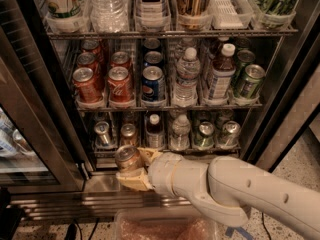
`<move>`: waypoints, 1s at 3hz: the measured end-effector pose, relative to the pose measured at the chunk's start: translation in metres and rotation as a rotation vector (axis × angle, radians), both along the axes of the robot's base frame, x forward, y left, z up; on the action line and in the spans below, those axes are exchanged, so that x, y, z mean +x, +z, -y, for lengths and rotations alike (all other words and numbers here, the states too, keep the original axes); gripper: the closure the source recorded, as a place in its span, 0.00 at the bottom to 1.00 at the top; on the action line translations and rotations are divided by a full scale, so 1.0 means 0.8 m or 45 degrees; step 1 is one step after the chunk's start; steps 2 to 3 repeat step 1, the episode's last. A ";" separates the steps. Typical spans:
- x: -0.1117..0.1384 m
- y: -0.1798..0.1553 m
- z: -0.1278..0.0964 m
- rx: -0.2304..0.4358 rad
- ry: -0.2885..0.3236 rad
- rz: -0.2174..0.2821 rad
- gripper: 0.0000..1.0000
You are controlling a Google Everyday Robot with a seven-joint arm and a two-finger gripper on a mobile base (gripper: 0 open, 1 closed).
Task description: Pick orange can from bottom shelf of fridge
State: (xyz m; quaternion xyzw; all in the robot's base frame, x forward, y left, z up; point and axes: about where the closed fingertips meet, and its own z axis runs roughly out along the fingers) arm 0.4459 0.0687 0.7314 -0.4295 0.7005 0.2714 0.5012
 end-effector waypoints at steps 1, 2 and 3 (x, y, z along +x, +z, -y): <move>0.009 0.017 0.012 -0.022 -0.092 0.058 1.00; 0.009 0.017 0.012 -0.022 -0.092 0.058 1.00; 0.009 0.017 0.012 -0.022 -0.092 0.058 1.00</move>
Offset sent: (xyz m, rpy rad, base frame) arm 0.0000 0.0000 0.0000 0.0000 0.0000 0.0000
